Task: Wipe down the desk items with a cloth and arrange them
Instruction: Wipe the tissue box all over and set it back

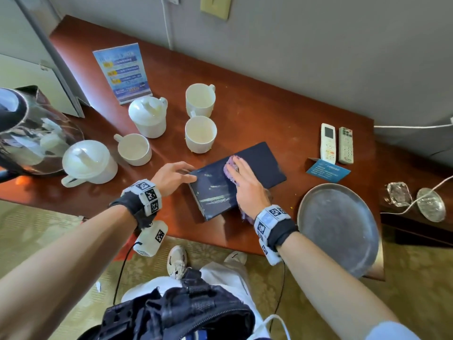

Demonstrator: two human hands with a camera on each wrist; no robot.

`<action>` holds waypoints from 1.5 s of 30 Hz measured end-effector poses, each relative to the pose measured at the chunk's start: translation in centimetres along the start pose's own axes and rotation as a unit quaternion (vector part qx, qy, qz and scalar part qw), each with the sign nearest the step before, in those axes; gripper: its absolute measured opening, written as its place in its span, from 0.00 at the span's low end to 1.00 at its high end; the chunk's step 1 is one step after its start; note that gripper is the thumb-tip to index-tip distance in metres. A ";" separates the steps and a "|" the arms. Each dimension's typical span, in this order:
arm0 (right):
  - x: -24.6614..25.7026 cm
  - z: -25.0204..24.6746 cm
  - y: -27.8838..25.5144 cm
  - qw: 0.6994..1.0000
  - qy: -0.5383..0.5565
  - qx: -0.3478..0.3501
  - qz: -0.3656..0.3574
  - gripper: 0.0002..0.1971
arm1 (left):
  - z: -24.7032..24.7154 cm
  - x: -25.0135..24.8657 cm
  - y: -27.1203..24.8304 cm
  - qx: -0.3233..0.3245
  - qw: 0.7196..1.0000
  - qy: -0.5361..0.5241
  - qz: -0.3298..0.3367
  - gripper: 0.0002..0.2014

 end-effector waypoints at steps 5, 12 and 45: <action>-6.5 -4.5 1.9 0.979 -0.015 -0.068 0.192 0.34 | 0.1 0.6 -0.2 0.005 1.000 -0.026 0.006 0.06; -6.3 -4.6 -1.3 0.967 0.014 -0.136 0.213 0.33 | 0.3 0.4 0.4 0.017 0.998 -0.062 0.015 0.07; 0.4 -1.0 -0.5 0.999 -0.022 -0.007 0.047 0.27 | 0.0 -0.1 -0.4 0.042 0.998 -0.042 0.005 0.15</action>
Point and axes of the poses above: each hand's wrist, its own y-axis towards the middle knuckle, its own z-axis out of the palm, x = y × z, the point moved 4 cm from there along y, towards the middle knuckle, and after that the axes turned 1 degree about x, right-handed, at the moved point
